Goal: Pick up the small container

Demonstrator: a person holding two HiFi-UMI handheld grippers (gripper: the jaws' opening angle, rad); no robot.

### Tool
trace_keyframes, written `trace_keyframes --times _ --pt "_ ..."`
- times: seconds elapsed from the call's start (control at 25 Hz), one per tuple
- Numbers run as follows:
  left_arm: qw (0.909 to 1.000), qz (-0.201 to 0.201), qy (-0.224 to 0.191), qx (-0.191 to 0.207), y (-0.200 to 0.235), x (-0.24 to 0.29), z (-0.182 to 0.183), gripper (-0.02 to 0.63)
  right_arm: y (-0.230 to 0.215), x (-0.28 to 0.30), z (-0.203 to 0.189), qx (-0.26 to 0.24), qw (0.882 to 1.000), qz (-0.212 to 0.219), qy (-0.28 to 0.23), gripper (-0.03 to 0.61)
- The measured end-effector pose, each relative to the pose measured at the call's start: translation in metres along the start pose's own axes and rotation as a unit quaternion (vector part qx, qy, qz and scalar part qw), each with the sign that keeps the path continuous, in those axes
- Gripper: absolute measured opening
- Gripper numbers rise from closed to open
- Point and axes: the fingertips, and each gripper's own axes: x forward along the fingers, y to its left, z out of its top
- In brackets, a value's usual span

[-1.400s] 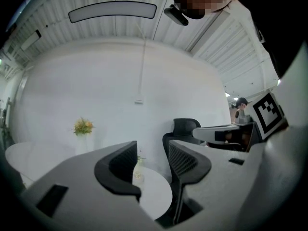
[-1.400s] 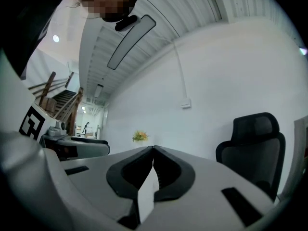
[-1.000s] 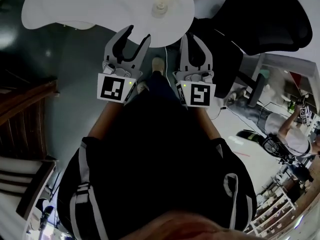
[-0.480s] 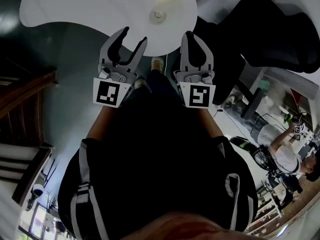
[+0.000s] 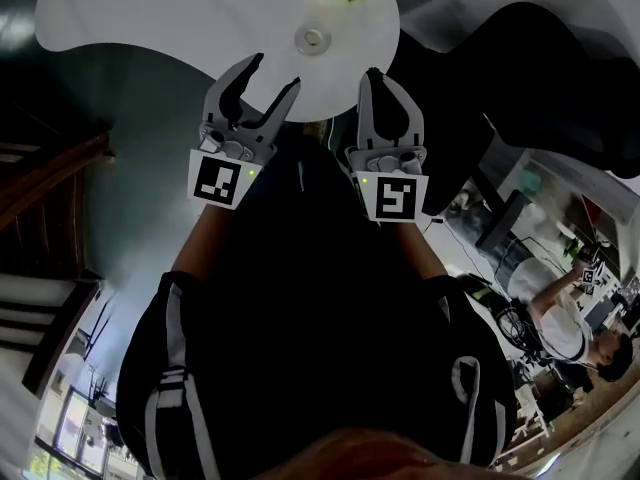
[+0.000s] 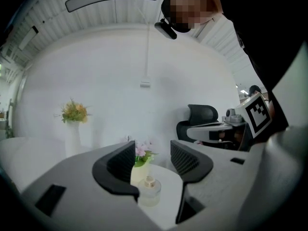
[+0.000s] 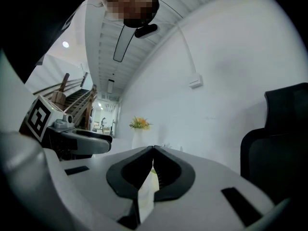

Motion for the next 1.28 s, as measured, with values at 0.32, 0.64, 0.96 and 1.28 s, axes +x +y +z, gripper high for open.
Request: trace_keyframes --times 0.32,0.64,0.96,1.28 --pt "0.9978 -0.039 0.048 -0.024 -0.008 0.047 -0.045 0.244 -0.018 0.016 -0.038 0.009 1.0 0.0 0.019 0.021" --pt "0.995 -0.061 0.071 -0.033 -0.006 0.071 -0.082 0.264 -0.023 0.027 -0.065 0.014 0.999 -0.015 0.035 0.021" --pt "0.993 -0.084 0.078 -0.029 -0.006 0.099 -0.112 0.304 -0.026 0.033 -0.087 0.015 0.998 -0.024 0.051 0.02" --pt "0.99 -0.108 0.082 0.037 -0.004 0.124 -0.136 0.325 -0.023 0.035 -0.101 0.028 0.997 -0.034 0.065 0.021"
